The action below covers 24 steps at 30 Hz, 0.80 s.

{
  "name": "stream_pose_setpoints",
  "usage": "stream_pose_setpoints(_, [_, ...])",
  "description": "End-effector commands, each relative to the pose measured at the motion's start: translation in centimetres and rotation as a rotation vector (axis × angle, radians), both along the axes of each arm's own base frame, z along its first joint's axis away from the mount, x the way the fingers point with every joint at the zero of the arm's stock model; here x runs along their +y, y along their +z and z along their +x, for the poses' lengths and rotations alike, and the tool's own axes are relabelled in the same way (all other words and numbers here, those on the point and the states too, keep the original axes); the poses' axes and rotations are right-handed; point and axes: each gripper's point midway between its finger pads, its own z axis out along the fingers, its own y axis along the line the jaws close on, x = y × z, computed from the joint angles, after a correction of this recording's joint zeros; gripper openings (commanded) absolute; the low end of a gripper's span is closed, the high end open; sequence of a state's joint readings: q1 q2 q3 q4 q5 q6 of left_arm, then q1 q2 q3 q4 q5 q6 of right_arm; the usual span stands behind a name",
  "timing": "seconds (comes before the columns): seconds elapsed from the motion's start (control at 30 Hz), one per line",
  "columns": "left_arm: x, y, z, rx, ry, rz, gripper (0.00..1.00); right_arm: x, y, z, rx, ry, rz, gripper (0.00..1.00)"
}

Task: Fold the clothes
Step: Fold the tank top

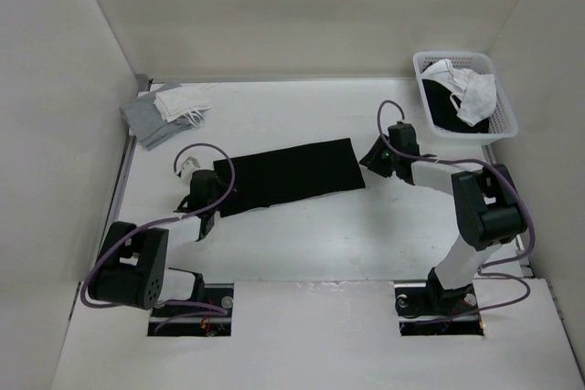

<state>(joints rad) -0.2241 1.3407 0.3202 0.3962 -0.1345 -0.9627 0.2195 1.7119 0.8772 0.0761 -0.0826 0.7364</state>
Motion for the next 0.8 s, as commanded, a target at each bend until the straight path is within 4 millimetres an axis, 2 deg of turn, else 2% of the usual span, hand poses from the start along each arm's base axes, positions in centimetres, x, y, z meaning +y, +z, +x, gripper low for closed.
stream_pose_setpoints(0.0, [1.4,-0.2,-0.8,0.012,-0.003,0.001,0.20,2.2,1.0,-1.5,-0.033,0.062,-0.005,0.42])
stream_pose_setpoints(0.17, [1.8,3.5,0.0,-0.092,0.007,-0.015,0.24,5.7,-0.7,-4.9,0.022,0.157,-0.049,0.27])
stream_pose_setpoints(0.23, [2.3,5.1,0.3,-0.136,0.021,-0.007,0.26,6.6,-1.4,-6.7,0.045,0.170,-0.069,0.21])
stream_pose_setpoints(0.3, [2.3,6.6,0.5,-0.184,0.027,0.011,0.27,6.9,-1.0,-8.2,0.041,0.156,-0.066,0.15])
stream_pose_setpoints(0.4, [1.1,8.1,1.0,-0.222,-0.007,0.035,0.27,6.9,-0.8,-10.5,0.057,0.158,-0.068,0.09])
stream_pose_setpoints(0.5, [-1.1,8.5,1.3,-0.233,-0.063,0.039,0.29,6.5,-0.9,-13.1,0.078,0.172,-0.085,0.09])
stream_pose_setpoints(0.57, [-2.5,8.3,1.5,-0.225,-0.102,0.040,0.29,5.5,-0.7,-14.0,0.067,0.142,-0.098,0.18])
stream_pose_setpoints(0.63, [-4.1,7.7,1.5,-0.213,-0.154,0.044,0.29,4.6,0.1,-14.2,0.028,0.104,-0.095,0.44])
stream_pose_setpoints(0.7, [-5.0,7.2,1.3,-0.208,-0.185,0.050,0.29,4.1,0.4,-13.5,0.005,0.081,-0.082,0.57])
stream_pose_setpoints(0.77, [-5.5,6.9,1.0,-0.205,-0.208,0.054,0.29,4.9,0.2,-12.8,0.000,0.106,-0.041,0.63])
